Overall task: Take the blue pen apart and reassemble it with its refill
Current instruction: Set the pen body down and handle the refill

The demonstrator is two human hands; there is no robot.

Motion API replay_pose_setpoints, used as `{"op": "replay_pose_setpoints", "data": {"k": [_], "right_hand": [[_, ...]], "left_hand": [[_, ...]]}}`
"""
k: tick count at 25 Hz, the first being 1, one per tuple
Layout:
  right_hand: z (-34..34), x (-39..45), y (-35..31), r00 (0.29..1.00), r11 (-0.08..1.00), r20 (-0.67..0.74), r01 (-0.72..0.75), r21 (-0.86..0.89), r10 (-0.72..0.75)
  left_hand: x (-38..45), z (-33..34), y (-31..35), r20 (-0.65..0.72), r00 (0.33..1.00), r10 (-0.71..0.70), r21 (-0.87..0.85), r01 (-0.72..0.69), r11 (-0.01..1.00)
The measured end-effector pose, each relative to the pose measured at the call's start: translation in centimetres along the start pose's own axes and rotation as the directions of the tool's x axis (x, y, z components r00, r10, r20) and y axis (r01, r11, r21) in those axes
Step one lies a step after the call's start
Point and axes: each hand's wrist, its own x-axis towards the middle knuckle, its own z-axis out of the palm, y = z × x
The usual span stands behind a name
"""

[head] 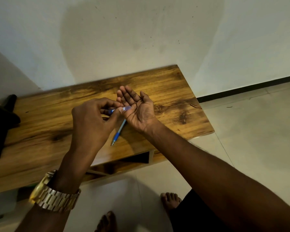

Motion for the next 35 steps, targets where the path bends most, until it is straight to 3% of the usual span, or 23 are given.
{"op": "replay_pose_setpoints", "data": {"k": [13, 19, 27, 31, 35], "right_hand": [[0.7, -0.4, 0.4, 0.997, 0.999, -0.076, -0.024, -0.027, 0.022], [1.0, -0.5, -0.1, 0.991, 1.0, -0.132, -0.01, 0.006, 0.011], [1.1, -0.5, -2.2, 0.971, 0.999, -0.241, 0.012, 0.04, -0.002], [1.4, -0.6, -3.3, 0.952, 0.999, -0.304, 0.008, -0.045, -0.021], [1.2, -0.8, -4.5, 0.947, 0.995, -0.32, 0.005, -0.095, -0.035]], "left_hand": [[0.0, 0.1, -0.1, 0.037, 0.994, 0.106, 0.102, -0.109, 0.989], [0.0, 0.1, -1.1, -0.054, 0.999, 0.009, -0.008, -0.01, 1.0], [0.4, -0.5, -6.4, -0.166, 0.96, -0.226, -0.172, 0.197, 0.965], [0.5, 1.4, -8.9, -0.14, 0.927, -0.348, -0.189, 0.32, 0.928], [0.1, 3.2, -10.1, -0.094, 0.935, -0.343, -0.075, 0.337, 0.939]]}}
